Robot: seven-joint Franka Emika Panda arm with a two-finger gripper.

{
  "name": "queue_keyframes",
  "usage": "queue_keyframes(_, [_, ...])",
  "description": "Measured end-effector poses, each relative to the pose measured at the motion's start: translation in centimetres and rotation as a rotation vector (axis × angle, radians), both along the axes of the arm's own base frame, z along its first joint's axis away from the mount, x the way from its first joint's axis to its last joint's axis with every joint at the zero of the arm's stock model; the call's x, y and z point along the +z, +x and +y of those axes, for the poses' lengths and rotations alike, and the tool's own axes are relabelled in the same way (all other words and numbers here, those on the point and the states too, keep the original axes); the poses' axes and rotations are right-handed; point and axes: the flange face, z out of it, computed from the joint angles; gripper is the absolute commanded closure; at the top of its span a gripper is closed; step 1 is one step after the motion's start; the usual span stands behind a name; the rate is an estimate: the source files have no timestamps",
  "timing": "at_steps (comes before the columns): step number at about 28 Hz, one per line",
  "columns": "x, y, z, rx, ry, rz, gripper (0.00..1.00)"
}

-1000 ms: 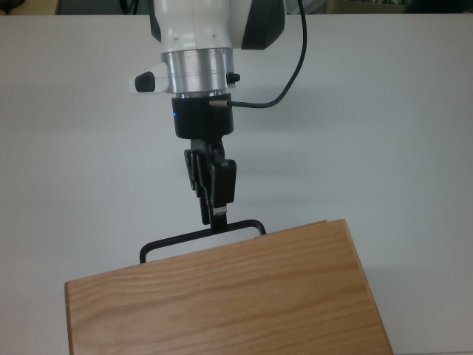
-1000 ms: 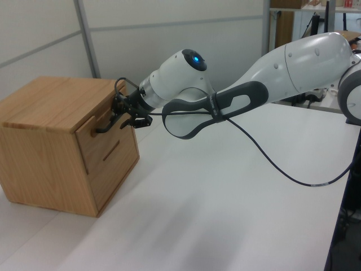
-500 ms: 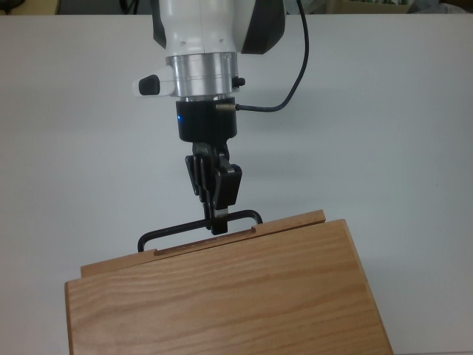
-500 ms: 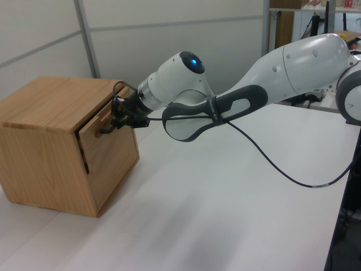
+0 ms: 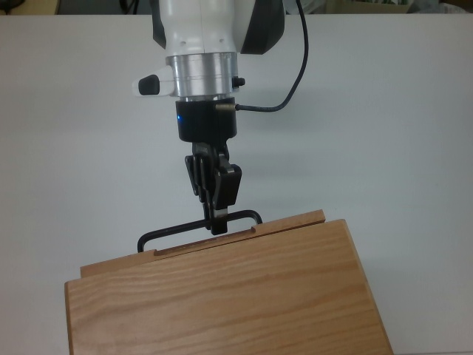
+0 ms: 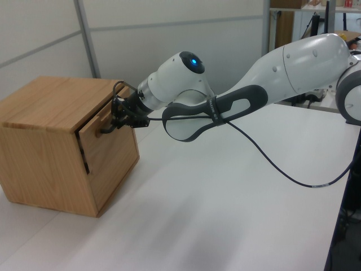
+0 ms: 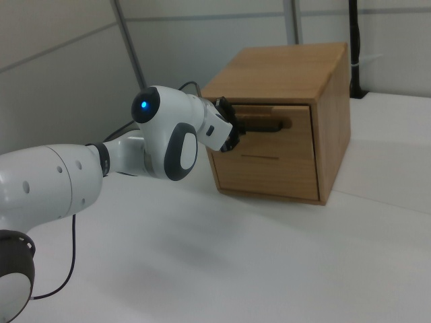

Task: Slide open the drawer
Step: 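Pull the handle straight out, sliding the upper drawer from the cabinet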

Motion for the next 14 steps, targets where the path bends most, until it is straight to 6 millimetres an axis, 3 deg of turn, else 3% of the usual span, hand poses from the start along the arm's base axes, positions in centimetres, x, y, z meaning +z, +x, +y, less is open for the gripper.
queue_keyframes(7, [0.3, -0.3, 0.0, -0.002, -0.011, 0.027, 1.00])
queue_keyframes(14, [2.3, -1.9, -0.1, -0.021, -0.077, 0.193, 1.00])
